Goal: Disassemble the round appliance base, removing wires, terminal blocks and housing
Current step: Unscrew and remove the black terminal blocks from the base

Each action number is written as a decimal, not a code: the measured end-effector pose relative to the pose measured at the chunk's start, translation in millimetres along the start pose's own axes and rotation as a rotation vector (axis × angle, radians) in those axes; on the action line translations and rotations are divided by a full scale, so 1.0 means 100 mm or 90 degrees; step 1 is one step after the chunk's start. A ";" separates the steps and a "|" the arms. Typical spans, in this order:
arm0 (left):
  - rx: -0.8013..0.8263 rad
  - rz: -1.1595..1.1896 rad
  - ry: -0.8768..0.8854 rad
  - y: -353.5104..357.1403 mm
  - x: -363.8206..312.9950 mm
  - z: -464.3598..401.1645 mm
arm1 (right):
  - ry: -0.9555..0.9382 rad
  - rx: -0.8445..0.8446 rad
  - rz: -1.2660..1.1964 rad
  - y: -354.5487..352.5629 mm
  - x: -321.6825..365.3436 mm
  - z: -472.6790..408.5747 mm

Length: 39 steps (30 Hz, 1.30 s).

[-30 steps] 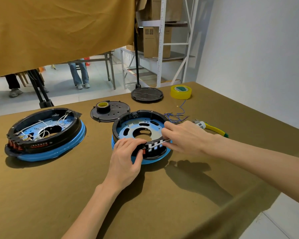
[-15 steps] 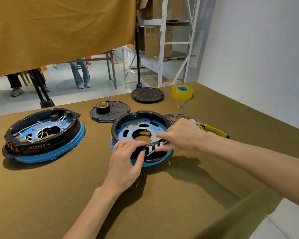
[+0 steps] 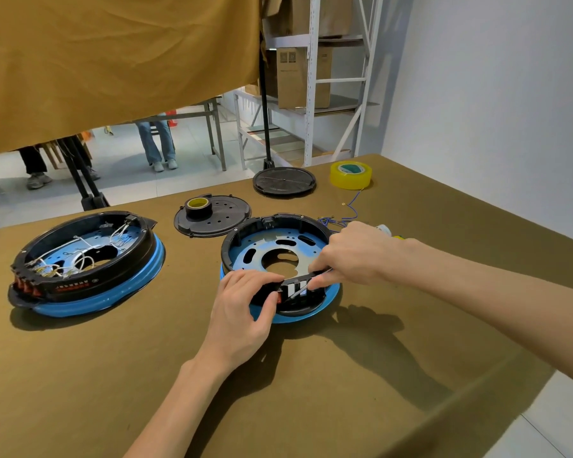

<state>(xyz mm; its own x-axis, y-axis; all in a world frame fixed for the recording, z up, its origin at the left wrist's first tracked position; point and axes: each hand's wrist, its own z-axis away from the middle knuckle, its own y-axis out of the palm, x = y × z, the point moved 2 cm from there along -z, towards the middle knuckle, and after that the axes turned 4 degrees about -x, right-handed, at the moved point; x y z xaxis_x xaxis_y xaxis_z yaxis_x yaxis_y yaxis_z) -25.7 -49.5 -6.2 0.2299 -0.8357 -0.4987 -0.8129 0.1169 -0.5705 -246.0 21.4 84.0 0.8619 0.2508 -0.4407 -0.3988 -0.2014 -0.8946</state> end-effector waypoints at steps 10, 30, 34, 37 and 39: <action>0.039 -0.014 0.005 -0.04 -0.02 -0.02 | 0.008 0.156 -0.004 -0.20 0.05 -0.11; 0.089 0.007 -0.040 -0.06 0.01 -0.04 | 0.067 0.113 0.121 -0.50 0.28 0.05; 0.093 0.008 -0.050 -0.05 0.01 -0.03 | 0.063 0.072 0.151 -0.50 0.37 0.03; 0.090 0.006 -0.048 -0.04 0.02 -0.03 | 0.060 0.053 0.147 -0.47 0.34 0.02; 0.089 -0.009 -0.036 -0.04 0.02 -0.03 | 0.052 0.043 0.123 -0.43 0.27 0.03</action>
<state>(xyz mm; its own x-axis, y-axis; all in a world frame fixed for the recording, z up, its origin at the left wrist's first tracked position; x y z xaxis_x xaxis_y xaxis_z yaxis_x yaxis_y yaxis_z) -23.6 -53.2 -2.7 0.2733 -0.8071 -0.5233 -0.7282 0.1819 -0.6608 -207.0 39.3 110.1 0.7883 0.1360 -0.6001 -0.5772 -0.1745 -0.7977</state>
